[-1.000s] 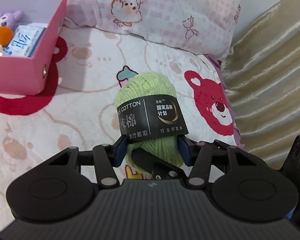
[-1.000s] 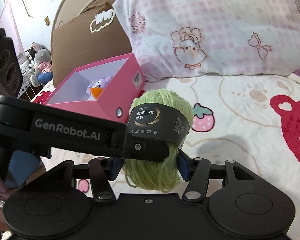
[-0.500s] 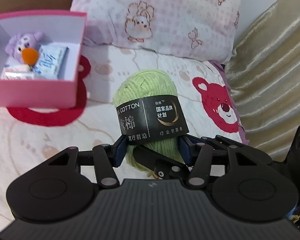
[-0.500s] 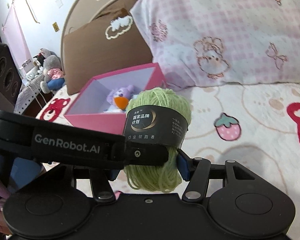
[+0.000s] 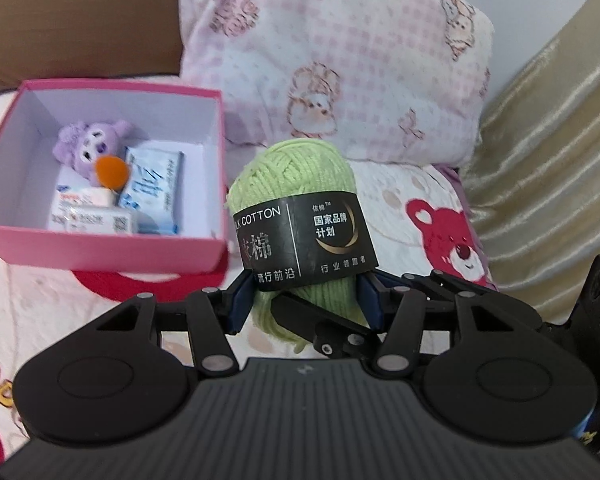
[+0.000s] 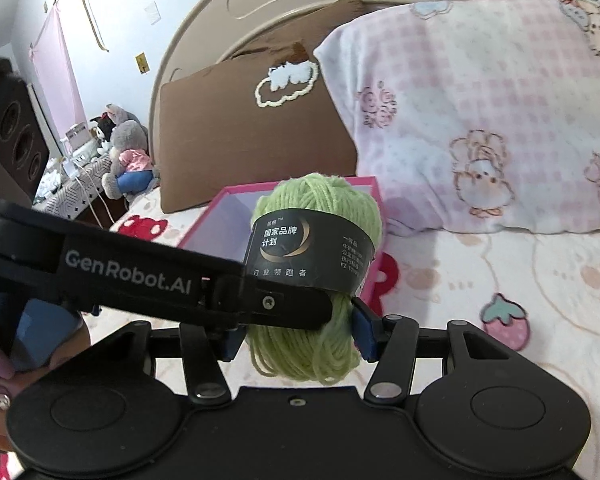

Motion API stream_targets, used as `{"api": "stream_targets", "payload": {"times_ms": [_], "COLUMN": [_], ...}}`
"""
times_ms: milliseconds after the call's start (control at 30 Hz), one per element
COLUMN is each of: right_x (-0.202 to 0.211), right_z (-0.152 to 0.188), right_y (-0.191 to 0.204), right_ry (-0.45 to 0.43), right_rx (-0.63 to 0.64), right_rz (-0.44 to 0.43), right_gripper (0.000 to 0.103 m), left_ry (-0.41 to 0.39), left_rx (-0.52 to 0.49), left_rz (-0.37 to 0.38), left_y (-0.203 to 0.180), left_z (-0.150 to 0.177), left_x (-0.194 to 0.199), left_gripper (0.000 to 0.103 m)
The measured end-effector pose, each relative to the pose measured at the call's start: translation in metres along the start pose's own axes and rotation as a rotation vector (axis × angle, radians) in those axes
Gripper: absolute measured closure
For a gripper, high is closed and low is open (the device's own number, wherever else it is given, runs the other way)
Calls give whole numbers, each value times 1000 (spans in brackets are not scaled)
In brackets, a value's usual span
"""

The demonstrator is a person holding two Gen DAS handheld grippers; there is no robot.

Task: Organize objects
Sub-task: 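Lower the yarn ball into the pink box beside the plush toy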

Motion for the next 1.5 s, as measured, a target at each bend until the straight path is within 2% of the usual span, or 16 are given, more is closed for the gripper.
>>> {"api": "stream_targets", "payload": {"times_ms": [200, 467, 800, 967, 1200, 1500], "right_x": [-21, -66, -125, -158, -195, -221], "right_z": [-11, -26, -45, -48, -34, -19], "right_y": [6, 0, -13, -18, -18, -5], "right_ry": [-13, 8, 27, 91, 170, 201], "right_rx": [-18, -67, -123, -74, 17, 214], "right_rz": [-38, -80, -33, -4, 15, 43], "right_gripper": [44, 44, 44, 44, 44, 42], "left_ry": [-12, 5, 31, 32, 33, 50], "left_rx": [4, 41, 75, 115, 236, 353], "left_rz": [-28, -79, -76, -72, -40, -16], "left_y": [18, 44, 71, 89, 128, 163], "left_z": [-22, -51, -91, -94, -78, -67], "left_x": [0, -23, -67, -94, -122, -144], "left_gripper": [50, 50, 50, 50, 50, 49]}}
Point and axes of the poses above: each gripper's, at about its wrist camera, not at the fingertips, and x roughly against the way its jaws point, y to its left, z to its underside, the point moved 4 cm from there along -x, roughly the way its jaws point, and after that the axes turned 11 degrees about -y, right-handed, at the moved point
